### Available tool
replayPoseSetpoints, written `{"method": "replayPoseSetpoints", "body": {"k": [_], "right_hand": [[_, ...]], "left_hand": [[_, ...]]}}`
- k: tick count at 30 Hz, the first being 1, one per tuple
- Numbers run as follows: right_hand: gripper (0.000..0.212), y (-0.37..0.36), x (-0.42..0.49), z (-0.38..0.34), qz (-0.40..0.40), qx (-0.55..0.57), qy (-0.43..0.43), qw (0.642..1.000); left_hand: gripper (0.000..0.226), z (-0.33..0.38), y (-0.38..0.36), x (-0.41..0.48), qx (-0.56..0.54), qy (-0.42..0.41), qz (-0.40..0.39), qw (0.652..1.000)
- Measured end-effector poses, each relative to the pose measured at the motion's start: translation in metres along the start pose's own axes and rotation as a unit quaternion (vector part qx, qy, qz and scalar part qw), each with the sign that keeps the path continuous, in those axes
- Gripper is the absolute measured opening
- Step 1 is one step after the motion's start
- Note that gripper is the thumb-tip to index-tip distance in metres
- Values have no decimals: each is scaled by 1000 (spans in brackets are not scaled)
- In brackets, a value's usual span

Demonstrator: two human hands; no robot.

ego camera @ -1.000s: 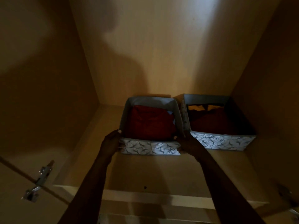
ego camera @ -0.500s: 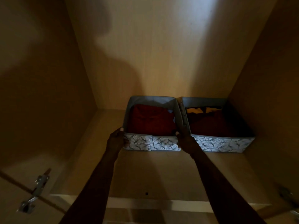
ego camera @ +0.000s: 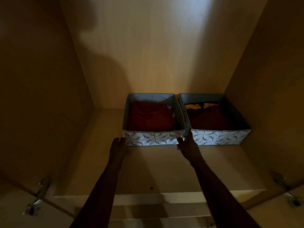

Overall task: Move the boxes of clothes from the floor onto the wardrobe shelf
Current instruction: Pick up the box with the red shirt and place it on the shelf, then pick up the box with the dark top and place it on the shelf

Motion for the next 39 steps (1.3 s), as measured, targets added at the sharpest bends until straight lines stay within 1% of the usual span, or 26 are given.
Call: {"method": "replayPoseSetpoints", "body": {"k": [1, 2, 3, 5, 7, 8, 9, 10, 12, 13, 14, 16, 18, 20, 23, 25, 27, 31, 34, 36, 38, 39], "right_hand": [[82, -6, -10, 4, -1, 10, -2, 1000], [90, -13, -16, 11, 1, 23, -3, 1000], [100, -20, -25, 16, -6, 30, -11, 999], [117, -33, -42, 25, -28, 30, -30, 999], [128, -45, -54, 31, -59, 37, -41, 997], [130, -49, -61, 31, -77, 46, -44, 995], [127, -53, -68, 29, -103, 53, -45, 992], [116, -56, -74, 25, -126, 59, -36, 990], [81, -62, -85, 18, -174, 57, -11, 983], [69, -64, -91, 14, -201, 53, 6, 978], [63, -67, -96, 12, -228, 54, 20, 972], [58, -68, -110, 5, -267, 54, 46, 961], [56, -66, -126, 2, -298, 39, 78, 950], [54, -63, -145, 3, -341, 29, 105, 934], [48, -66, -166, 8, -374, 2, 146, 916], [41, -69, -190, 13, -420, -5, 162, 893], [36, -74, -214, 14, -446, -7, 183, 876], [21, -87, -285, 9, -510, -14, 238, 827], [24, -96, -340, 7, -533, -23, 286, 796], [19, -97, -386, 7, -557, -35, 321, 765], [16, -96, -429, 11, -575, -44, 345, 741], [16, -93, -444, 13, -577, -46, 353, 735]], "left_hand": [[47, -3, -1, -7, 12, -3, -2, 1000], [50, -8, 0, -13, -20, 3, 7, 1000], [49, -12, 1, -22, -77, 18, 16, 997], [45, -16, 3, -38, -141, 38, 23, 989], [38, -22, 6, -53, -156, 49, 10, 986], [35, -22, 8, -62, -156, 53, 9, 986], [32, -22, 13, -72, -158, 61, 14, 985], [30, -22, 16, -82, -157, 72, 11, 985], [27, -23, 22, -104, -134, 91, -1, 987], [25, -24, 24, -116, -132, 96, -6, 987], [23, -25, 26, -129, -139, 101, -1, 985], [23, -28, 31, -156, -164, 104, 5, 981], [29, -36, 34, -185, -173, 98, 28, 980], [32, -48, 34, -222, -177, 99, 61, 977], [33, -69, 36, -270, -181, 111, 101, 972], [32, -91, 40, -314, -184, 122, 131, 966], [31, -111, 47, -349, -186, 127, 149, 963], [29, -144, 74, -436, -222, 133, 240, 936], [24, -158, 90, -494, -245, 127, 299, 914], [25, -170, 99, -541, -266, 108, 341, 895], [27, -184, 102, -587, -278, 94, 368, 883], [27, -190, 102, -603, -280, 91, 372, 880]]}}
Point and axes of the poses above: each hand's wrist, its own x-axis towards the middle knuckle, its own y-axis out of the back of the hand, z = x × y, the point moved 4 cm from there along x, towards the middle knuckle, and after that the axes turned 12 degrees about -x, right-handed, at the moved point
